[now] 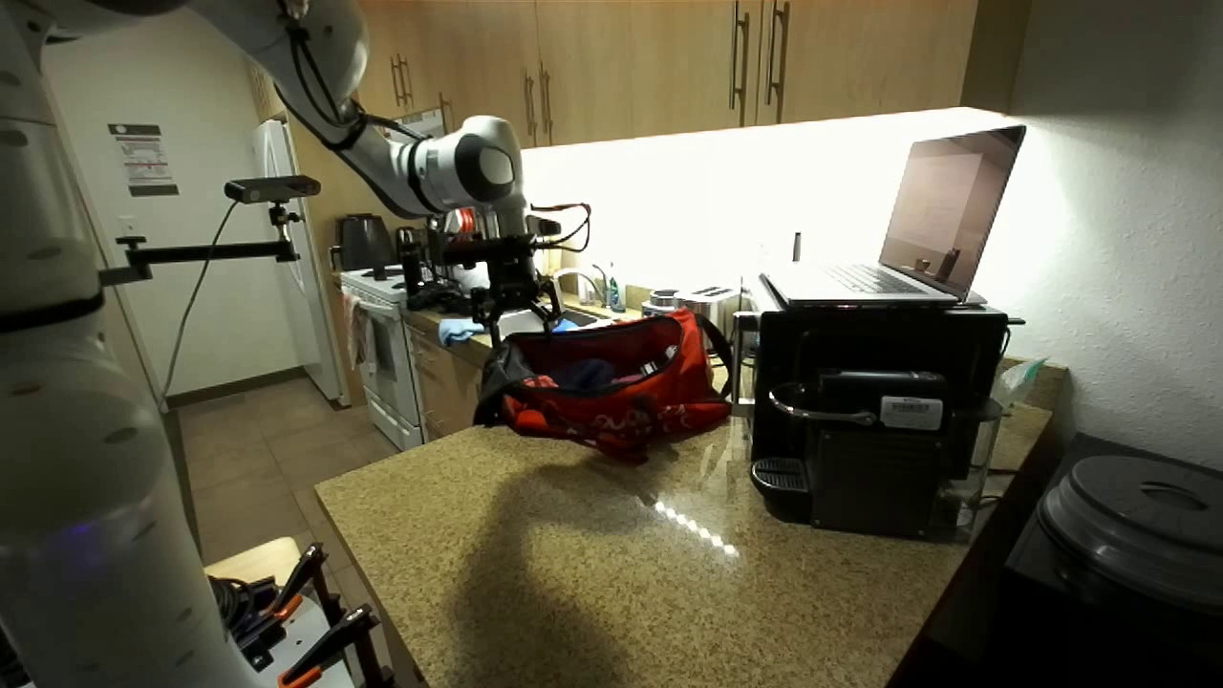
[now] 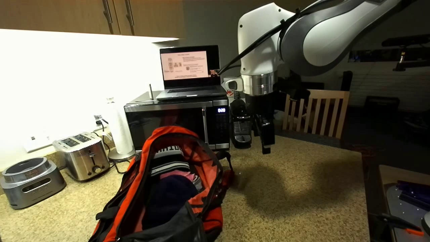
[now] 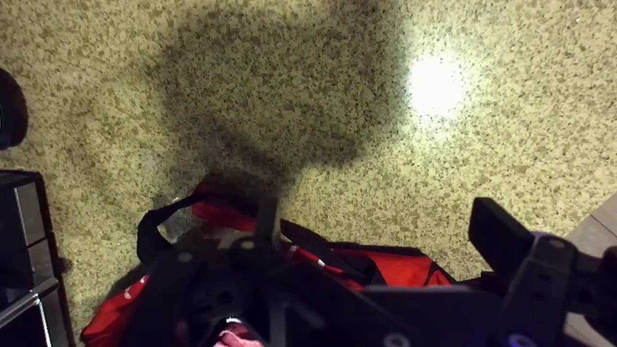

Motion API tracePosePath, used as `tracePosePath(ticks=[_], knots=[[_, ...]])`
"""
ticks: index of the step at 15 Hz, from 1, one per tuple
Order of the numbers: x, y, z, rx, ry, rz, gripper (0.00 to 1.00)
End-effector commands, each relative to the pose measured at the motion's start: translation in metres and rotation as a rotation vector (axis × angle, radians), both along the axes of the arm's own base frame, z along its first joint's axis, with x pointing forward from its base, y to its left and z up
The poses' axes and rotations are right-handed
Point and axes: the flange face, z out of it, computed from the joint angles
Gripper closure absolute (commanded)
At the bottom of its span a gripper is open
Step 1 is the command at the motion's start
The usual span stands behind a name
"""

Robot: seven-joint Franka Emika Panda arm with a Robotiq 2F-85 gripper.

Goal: Remove the head sock from the bag and put it on the counter

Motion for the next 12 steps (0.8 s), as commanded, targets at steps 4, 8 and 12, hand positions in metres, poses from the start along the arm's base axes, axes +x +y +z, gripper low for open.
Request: tracePosePath(ticks=[4, 8, 12], knots=[[0.032, 0.028, -0.002, 0.038, -0.046, 0.054, 0.00], [0.052, 0.044, -0.008, 0.046, -0.046, 0.072, 0.00], [0.074, 0.056, -0.019, 0.039, -0.052, 0.086, 0.00]])
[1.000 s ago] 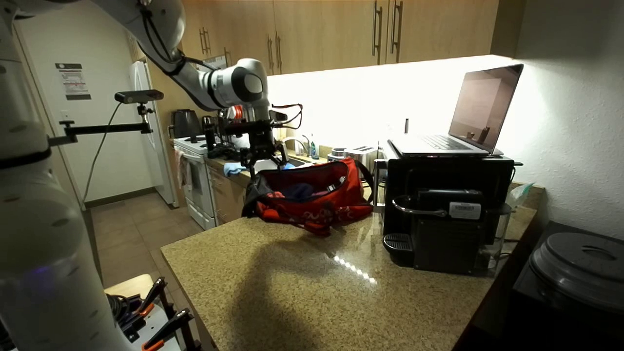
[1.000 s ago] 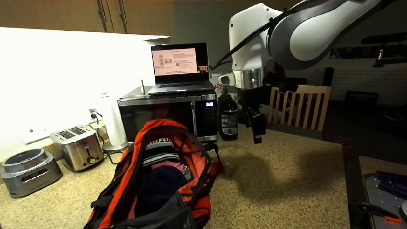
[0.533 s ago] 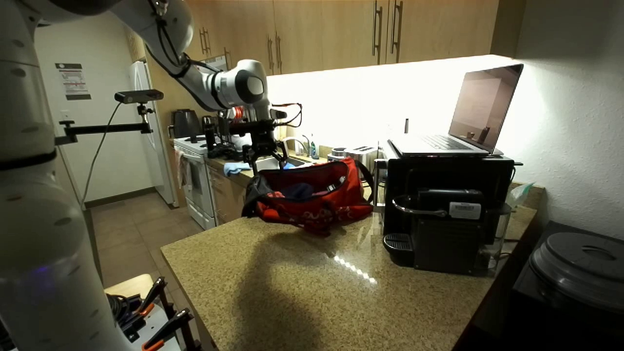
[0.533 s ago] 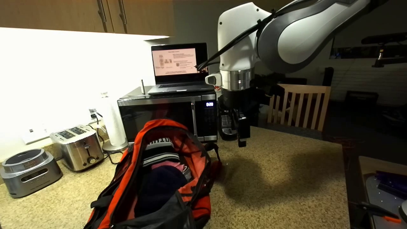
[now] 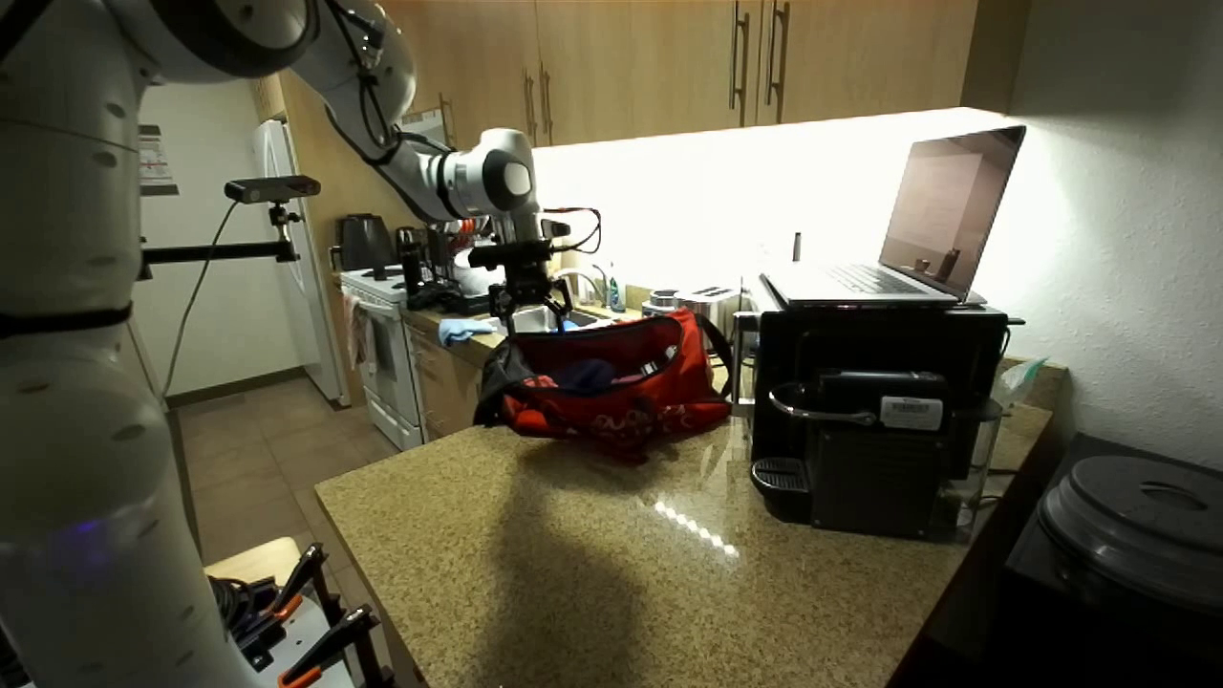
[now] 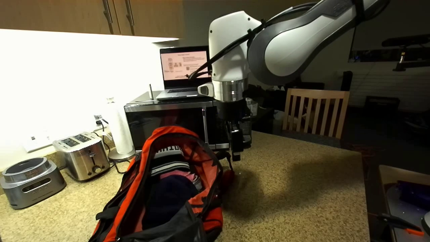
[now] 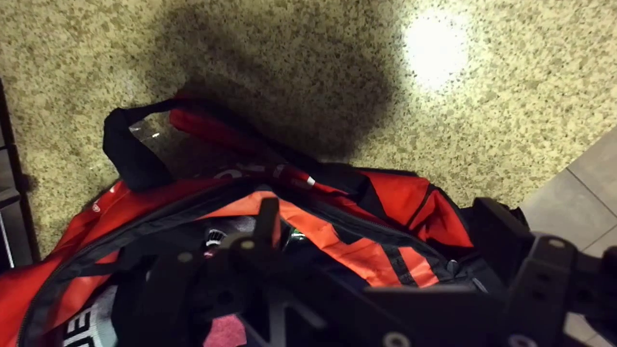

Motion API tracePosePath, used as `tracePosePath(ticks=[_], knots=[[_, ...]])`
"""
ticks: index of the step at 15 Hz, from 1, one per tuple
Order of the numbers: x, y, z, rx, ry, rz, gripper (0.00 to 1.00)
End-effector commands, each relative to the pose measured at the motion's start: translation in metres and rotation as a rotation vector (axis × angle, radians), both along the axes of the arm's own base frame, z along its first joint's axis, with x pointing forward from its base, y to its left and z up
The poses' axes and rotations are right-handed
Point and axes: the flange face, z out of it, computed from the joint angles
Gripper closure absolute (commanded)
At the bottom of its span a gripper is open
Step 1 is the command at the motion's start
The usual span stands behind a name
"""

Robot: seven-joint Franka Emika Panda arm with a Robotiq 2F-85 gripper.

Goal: Remove the head sock from the bag and put it on the counter

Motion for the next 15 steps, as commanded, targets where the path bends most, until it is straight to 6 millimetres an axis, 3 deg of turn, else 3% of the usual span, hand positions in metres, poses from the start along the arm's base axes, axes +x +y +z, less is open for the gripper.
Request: tracePosePath(ticks=[1, 5, 6, 15], knots=[[0.024, 0.010, -0.011, -0.019, -0.018, 0.037, 0.00], [0.039, 0.008, -0.019, -0.041, -0.009, 0.033, 0.00], [0.032, 0.009, -0.017, -0.013, -0.008, 0.015, 0.00], [0.039, 0.008, -0.021, -0.018, -0.007, 0.012, 0.00]])
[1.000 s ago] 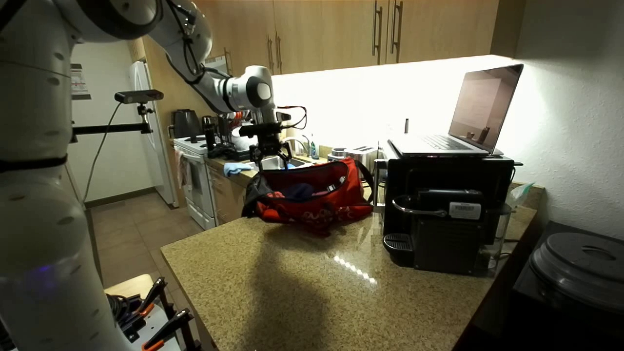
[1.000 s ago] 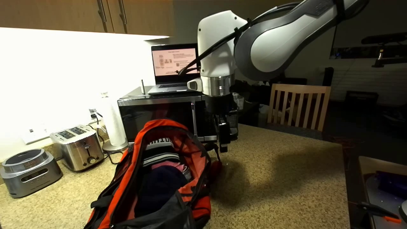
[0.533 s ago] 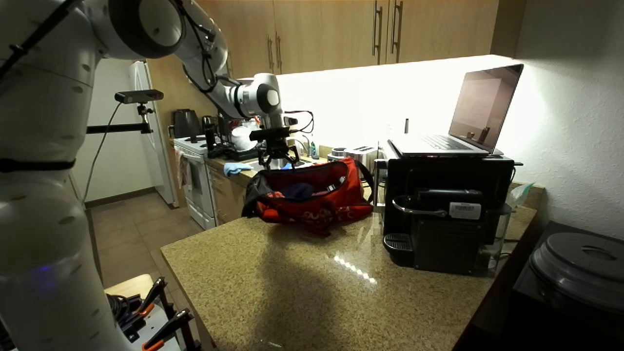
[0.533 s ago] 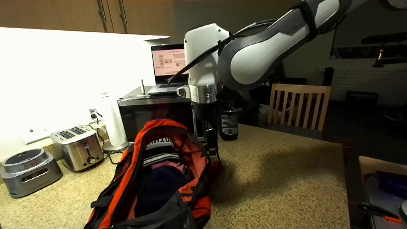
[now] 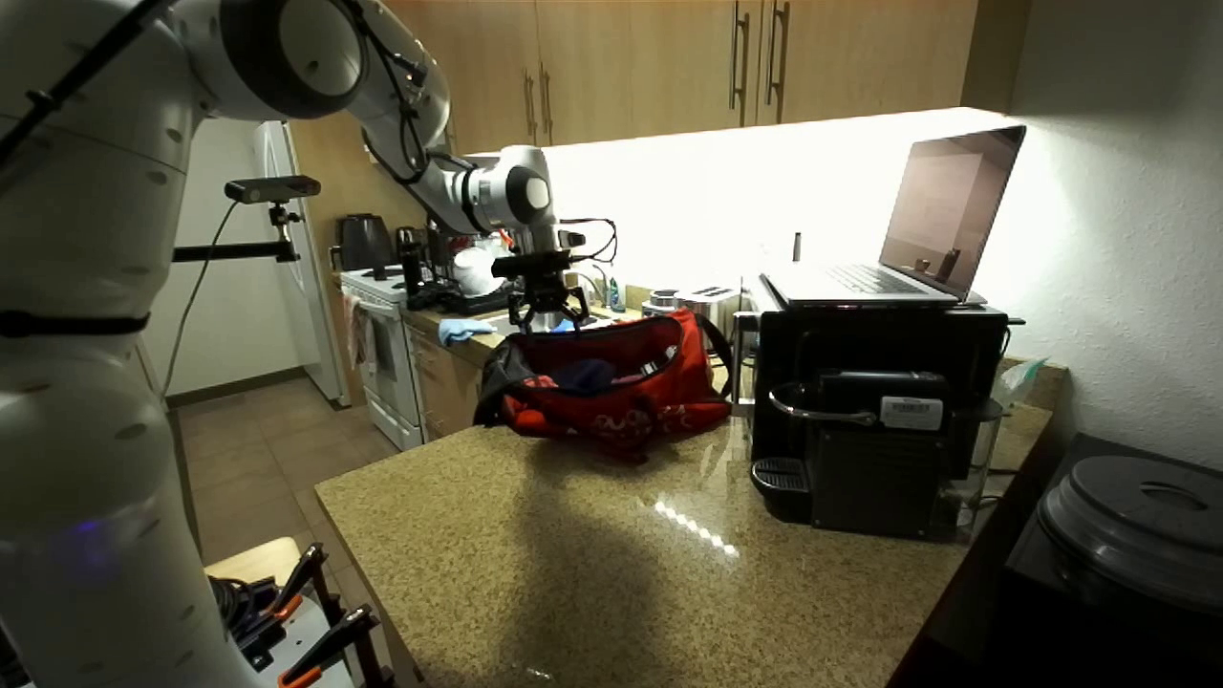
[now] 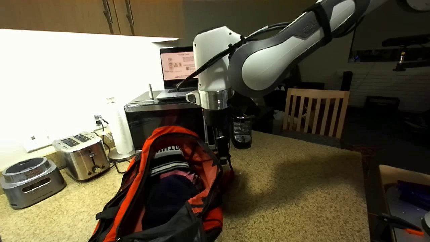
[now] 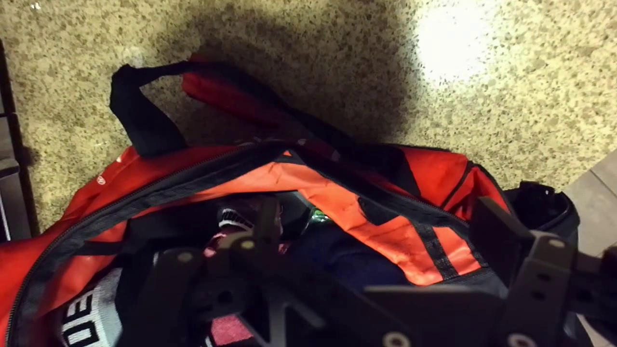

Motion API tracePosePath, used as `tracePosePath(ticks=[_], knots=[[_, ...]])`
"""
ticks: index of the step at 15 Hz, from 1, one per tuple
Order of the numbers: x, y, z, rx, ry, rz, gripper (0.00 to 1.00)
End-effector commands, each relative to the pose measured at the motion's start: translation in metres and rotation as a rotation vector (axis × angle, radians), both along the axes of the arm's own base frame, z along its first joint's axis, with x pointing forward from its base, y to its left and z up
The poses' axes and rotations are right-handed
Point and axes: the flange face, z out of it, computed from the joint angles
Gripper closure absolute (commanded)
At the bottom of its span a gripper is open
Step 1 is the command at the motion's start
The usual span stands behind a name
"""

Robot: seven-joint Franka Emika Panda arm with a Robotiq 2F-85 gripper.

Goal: Remove the head sock from the bag and put it on the counter

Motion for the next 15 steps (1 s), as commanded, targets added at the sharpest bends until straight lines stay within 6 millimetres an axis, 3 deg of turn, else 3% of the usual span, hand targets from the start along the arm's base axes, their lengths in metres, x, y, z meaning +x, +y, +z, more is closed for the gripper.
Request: tracePosePath(ticks=[1, 9, 15], knots=[[0.000, 0.001, 0.001, 0.000, 0.001, 0.000, 0.00], [0.002, 0.001, 0.000, -0.005, -0.004, 0.002, 0.00], [0.026, 0.014, -0.011, 0.024, -0.037, 0.040, 0.00]])
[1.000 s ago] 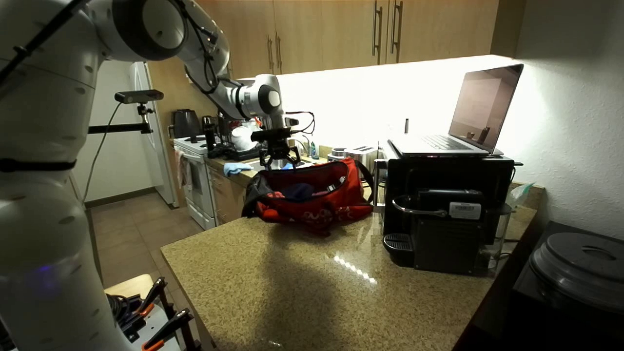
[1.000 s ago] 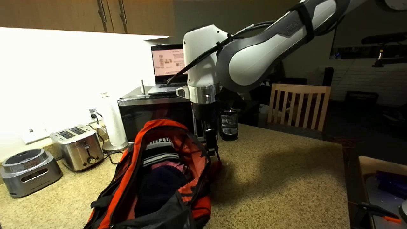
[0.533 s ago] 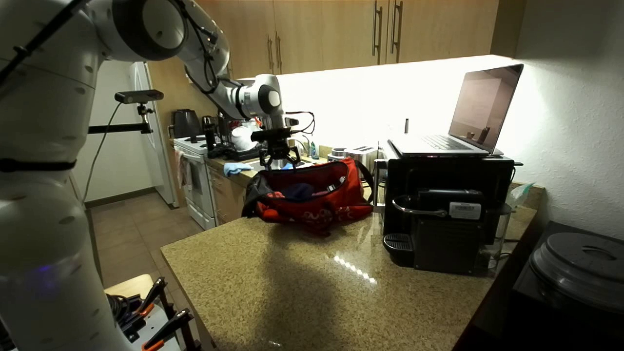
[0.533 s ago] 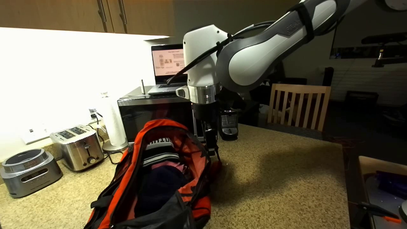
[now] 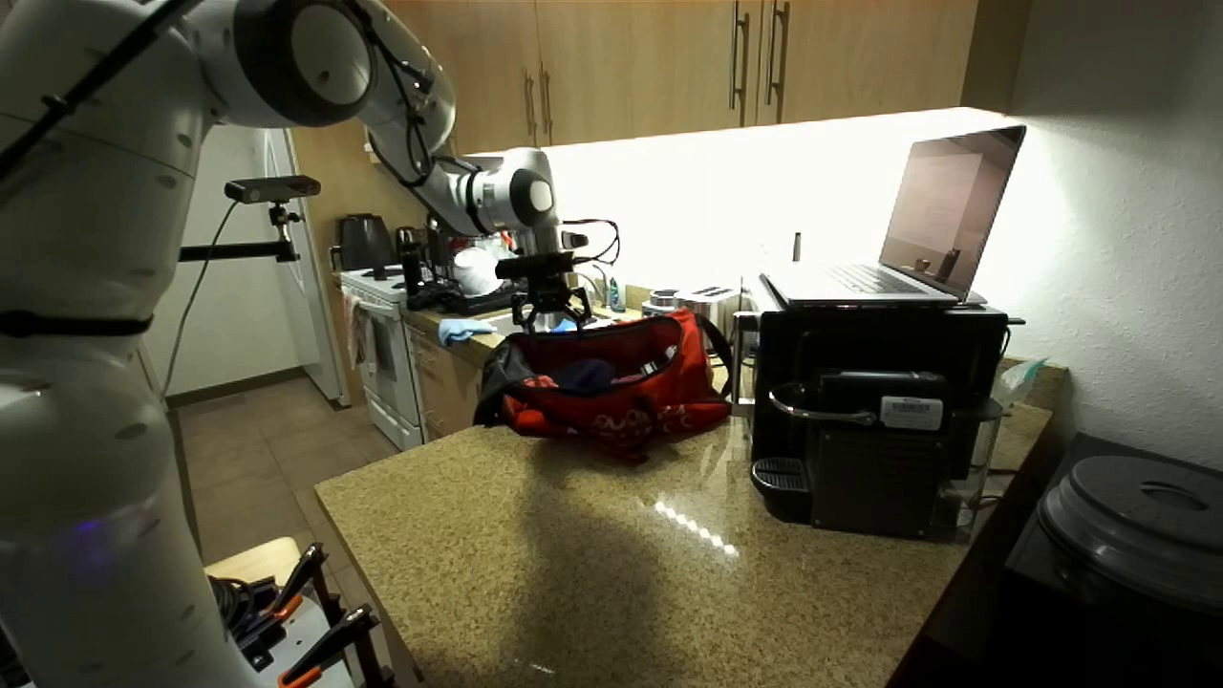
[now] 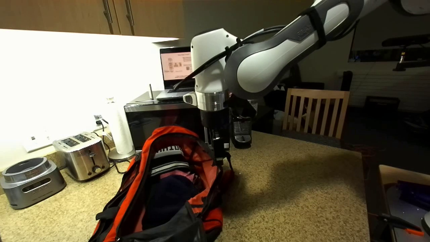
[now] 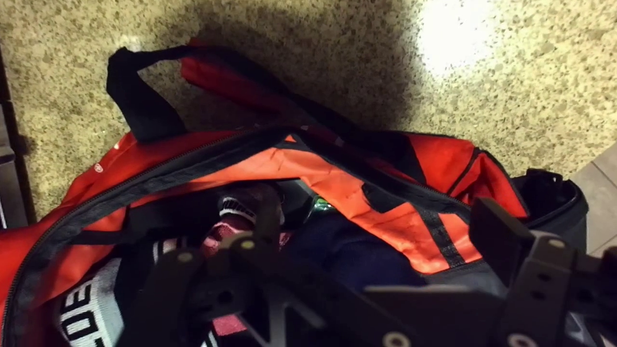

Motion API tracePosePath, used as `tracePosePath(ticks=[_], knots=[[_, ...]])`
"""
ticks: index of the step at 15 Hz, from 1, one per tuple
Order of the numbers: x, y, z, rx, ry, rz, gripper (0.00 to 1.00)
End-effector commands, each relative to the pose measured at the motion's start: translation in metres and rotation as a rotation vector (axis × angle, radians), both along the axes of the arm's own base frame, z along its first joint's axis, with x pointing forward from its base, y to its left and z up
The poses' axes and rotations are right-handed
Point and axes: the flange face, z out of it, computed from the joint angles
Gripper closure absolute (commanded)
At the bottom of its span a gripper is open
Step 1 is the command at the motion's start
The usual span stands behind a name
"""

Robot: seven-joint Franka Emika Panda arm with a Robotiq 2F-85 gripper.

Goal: Remove the head sock from the bag and put it on the counter

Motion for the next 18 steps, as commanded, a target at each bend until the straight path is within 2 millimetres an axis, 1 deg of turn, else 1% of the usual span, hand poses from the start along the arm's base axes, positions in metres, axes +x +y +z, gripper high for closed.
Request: tracePosePath(ticks=[1, 4, 9, 14, 18], knots=[[0.021, 0.015, -0.009, 0.015, -0.033, 0.044, 0.00], [0.036, 0.031, -0.016, 0.041, -0.047, 0.057, 0.00], [0.053, 0.059, -0.027, 0.076, -0.078, 0.075, 0.00], [0.064, 0.078, -0.031, 0.094, -0.096, 0.097, 0.00], [0.071, 0.087, -0.031, 0.103, -0.108, 0.115, 0.00]])
